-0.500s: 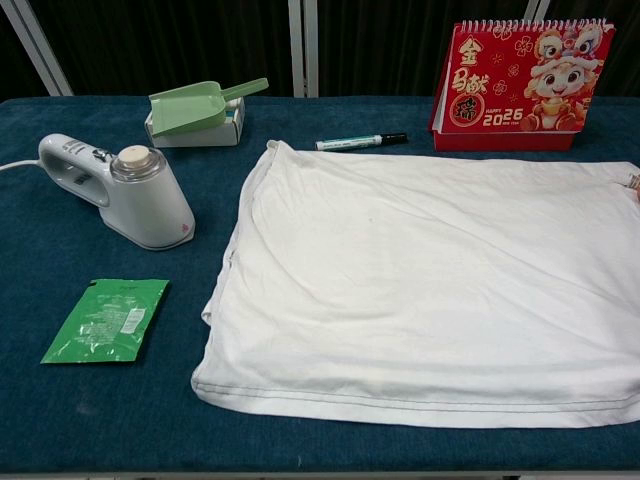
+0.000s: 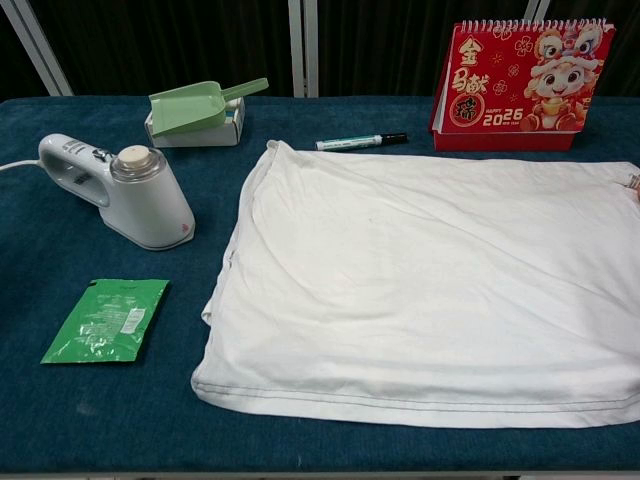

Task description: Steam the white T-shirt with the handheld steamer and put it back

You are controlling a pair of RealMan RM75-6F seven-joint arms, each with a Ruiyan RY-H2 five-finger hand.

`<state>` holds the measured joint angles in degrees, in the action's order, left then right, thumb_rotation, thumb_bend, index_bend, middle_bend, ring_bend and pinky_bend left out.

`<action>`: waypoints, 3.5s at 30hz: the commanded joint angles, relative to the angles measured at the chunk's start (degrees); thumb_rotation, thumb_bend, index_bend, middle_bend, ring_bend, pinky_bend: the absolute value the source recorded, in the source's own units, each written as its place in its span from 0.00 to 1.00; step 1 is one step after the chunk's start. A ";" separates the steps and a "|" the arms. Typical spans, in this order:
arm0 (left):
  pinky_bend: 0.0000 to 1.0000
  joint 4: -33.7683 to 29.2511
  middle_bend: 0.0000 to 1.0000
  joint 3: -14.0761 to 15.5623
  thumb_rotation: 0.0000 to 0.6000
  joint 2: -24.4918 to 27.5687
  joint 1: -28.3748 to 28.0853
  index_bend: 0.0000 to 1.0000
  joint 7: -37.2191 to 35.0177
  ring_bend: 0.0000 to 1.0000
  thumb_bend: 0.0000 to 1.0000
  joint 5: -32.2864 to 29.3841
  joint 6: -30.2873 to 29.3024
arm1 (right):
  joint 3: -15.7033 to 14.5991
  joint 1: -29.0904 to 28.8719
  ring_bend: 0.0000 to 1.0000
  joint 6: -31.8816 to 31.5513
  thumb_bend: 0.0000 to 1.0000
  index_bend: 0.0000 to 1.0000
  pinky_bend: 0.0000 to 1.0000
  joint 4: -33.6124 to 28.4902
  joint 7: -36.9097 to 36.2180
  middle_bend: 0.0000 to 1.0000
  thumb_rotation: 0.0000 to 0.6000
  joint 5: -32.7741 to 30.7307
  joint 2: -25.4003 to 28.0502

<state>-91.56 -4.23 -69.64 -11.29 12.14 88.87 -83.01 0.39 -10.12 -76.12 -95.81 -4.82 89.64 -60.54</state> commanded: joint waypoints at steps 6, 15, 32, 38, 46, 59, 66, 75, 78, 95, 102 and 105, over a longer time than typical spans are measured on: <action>0.00 -0.61 0.08 -5.44 1.00 -0.28 -14.69 0.09 10.60 0.00 0.08 -3.96 19.59 | -0.80 0.26 0.00 0.65 0.19 0.01 0.00 0.04 -0.01 0.12 1.00 -0.37 -0.36; 0.00 2.02 0.16 -6.82 1.00 -3.03 -24.34 0.18 23.04 0.04 0.08 -15.66 33.48 | -1.45 0.70 0.00 1.57 0.19 0.01 0.00 0.64 -0.45 0.12 1.00 -1.58 -1.35; 0.00 4.87 0.39 -3.08 1.00 -6.62 -32.43 0.35 35.65 0.22 0.09 -30.80 37.03 | -1.64 -0.09 0.00 4.12 0.19 0.01 0.00 1.80 -1.09 0.12 1.00 -2.89 -2.66; 0.00 5.35 0.44 -1.56 1.00 -6.87 -34.26 0.39 37.15 0.28 0.09 -34.14 37.18 | -1.82 -0.09 0.00 4.46 0.18 0.01 0.00 2.41 -1.60 0.12 1.00 -3.05 -3.08; 0.00 6.43 0.54 0.46 1.00 -7.47 -36.57 0.46 37.05 0.36 0.09 -37.12 38.45 | -1.90 -0.07 0.00 4.60 0.18 0.01 0.00 2.95 -2.12 0.12 1.00 -3.21 -3.54; 0.00 7.21 0.64 2.58 1.00 -7.55 -39.81 0.57 34.42 0.47 0.12 -39.63 40.77 | -1.81 0.01 0.00 4.61 0.19 0.01 0.00 3.43 -2.61 0.12 1.00 -3.59 -4.05; 0.00 6.60 0.65 3.28 1.00 -6.56 -41.40 0.57 30.76 0.48 0.23 -42.40 44.17 | -1.78 0.09 0.00 4.53 0.19 0.01 0.00 3.44 -2.68 0.12 1.00 -3.72 -3.98; 0.03 5.88 0.74 4.25 1.00 -4.91 -42.73 0.63 24.40 0.56 0.43 -44.00 47.79 | -1.80 0.13 0.00 4.44 0.18 0.01 0.00 3.13 -2.51 0.12 1.00 -3.69 -3.86; 0.14 6.03 0.77 4.61 1.00 -4.64 -42.50 0.66 22.57 0.58 0.45 -42.92 47.52 | -1.83 0.14 0.00 4.46 0.19 0.01 0.00 2.98 -2.42 0.12 1.00 -3.70 -3.76; 0.60 1.06 0.89 2.45 1.00 1.41 -39.61 0.75 7.71 0.68 0.61 -35.95 46.91 | -3.72 -2.33 0.00 7.72 0.19 0.03 0.07 0.77 0.04 0.13 1.00 0.54 -2.50; 0.64 -4.97 0.91 -0.14 1.00 4.90 -40.33 0.76 2.74 0.71 0.63 -33.31 48.04 | -5.45 -4.89 0.00 13.36 0.23 0.04 0.08 0.12 2.60 0.13 1.00 1.57 -3.94; 0.65 -7.88 0.91 -0.18 1.00 5.17 -43.10 0.76 4.90 0.71 0.63 -34.88 49.43 | -5.85 -6.27 0.01 16.13 0.46 0.04 0.12 -0.25 2.83 0.13 1.00 1.40 -4.79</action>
<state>-97.65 -4.05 -64.91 -52.65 15.87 54.82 -34.54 -4.99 -15.35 -61.50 -95.74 -2.39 91.01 -64.63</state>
